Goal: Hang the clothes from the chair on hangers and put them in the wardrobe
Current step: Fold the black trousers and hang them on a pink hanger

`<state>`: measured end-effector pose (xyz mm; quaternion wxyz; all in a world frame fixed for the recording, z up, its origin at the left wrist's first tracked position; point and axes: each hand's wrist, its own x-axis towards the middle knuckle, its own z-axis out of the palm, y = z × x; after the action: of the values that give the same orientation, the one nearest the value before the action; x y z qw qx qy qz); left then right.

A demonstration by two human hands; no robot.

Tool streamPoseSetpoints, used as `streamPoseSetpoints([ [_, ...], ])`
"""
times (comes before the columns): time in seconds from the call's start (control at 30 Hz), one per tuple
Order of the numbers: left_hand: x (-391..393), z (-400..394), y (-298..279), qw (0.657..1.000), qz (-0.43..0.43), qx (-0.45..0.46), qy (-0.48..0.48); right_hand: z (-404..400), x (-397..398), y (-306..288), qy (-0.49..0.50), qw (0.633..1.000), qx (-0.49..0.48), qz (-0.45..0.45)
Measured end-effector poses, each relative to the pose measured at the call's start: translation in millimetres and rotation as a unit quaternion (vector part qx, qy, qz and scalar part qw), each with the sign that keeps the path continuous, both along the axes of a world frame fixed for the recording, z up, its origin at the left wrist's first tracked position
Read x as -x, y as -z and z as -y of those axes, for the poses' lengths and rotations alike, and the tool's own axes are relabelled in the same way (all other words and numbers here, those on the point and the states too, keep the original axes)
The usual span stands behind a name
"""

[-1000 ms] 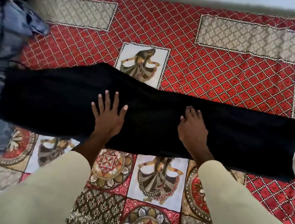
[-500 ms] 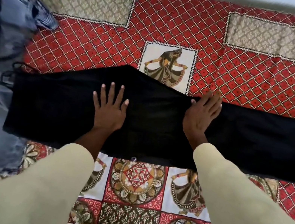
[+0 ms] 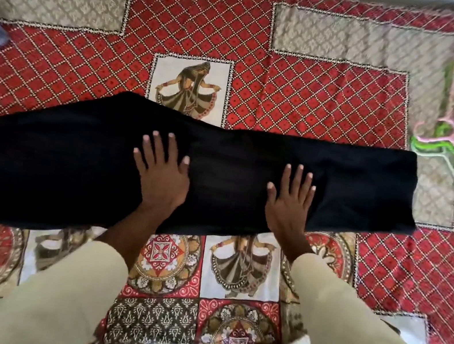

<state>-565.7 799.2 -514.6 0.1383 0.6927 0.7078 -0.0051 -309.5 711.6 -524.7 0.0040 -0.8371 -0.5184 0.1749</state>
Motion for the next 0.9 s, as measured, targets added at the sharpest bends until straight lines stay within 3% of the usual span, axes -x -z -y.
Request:
streamPoseSetpoints([
  [0.07, -65, 31, -2, 0.99, 0.041, -0.008, 0.133, 1, -21, 0, -0.131, 0.991, -0.002, 0.001],
  [0.13, -124, 56, 1, 0.976, 0.062, 0.023, 0.21, 6, -60, 0, -0.176, 0.984, -0.007, 0.016],
  [0.2, -175, 70, 9, 0.975, 0.044, 0.066, 0.207, 20, -117, 4, -0.133, 0.991, -0.002, 0.03],
  [0.27, -217, 76, 14, 0.986, 0.023, 0.075, 0.146, 35, -174, 1, -0.079, 0.996, -0.004, 0.037],
  [0.37, -267, 74, 16, 0.989, 0.003, 0.091, 0.12, 48, -233, 1, -0.077, 0.996, -0.011, 0.048],
  [0.43, -298, 69, 14, 0.987, 0.005, 0.111, 0.119, 48, -252, 1, 0.043, 0.998, -0.022, 0.036],
  [0.5, -323, 66, 13, 0.985, 0.003, 0.129, 0.116, 42, -262, -5, 0.186, 0.982, -0.033, -0.003],
  [0.53, -332, 66, 12, 0.984, 0.002, 0.136, 0.116, 39, -267, -10, 0.208, 0.977, -0.033, -0.013],
  [0.6, -346, 68, 8, 0.983, -0.004, 0.138, 0.12, 31, -281, -23, 0.222, 0.973, -0.04, -0.04],
  [0.73, -352, 70, -11, 0.981, -0.05, 0.129, 0.134, 11, -295, -36, 0.287, 0.94, -0.01, -0.186],
  [0.9, -353, 61, -25, 0.974, -0.059, 0.155, 0.154, 9, -287, -52, 0.281, 0.912, -0.008, -0.298],
])
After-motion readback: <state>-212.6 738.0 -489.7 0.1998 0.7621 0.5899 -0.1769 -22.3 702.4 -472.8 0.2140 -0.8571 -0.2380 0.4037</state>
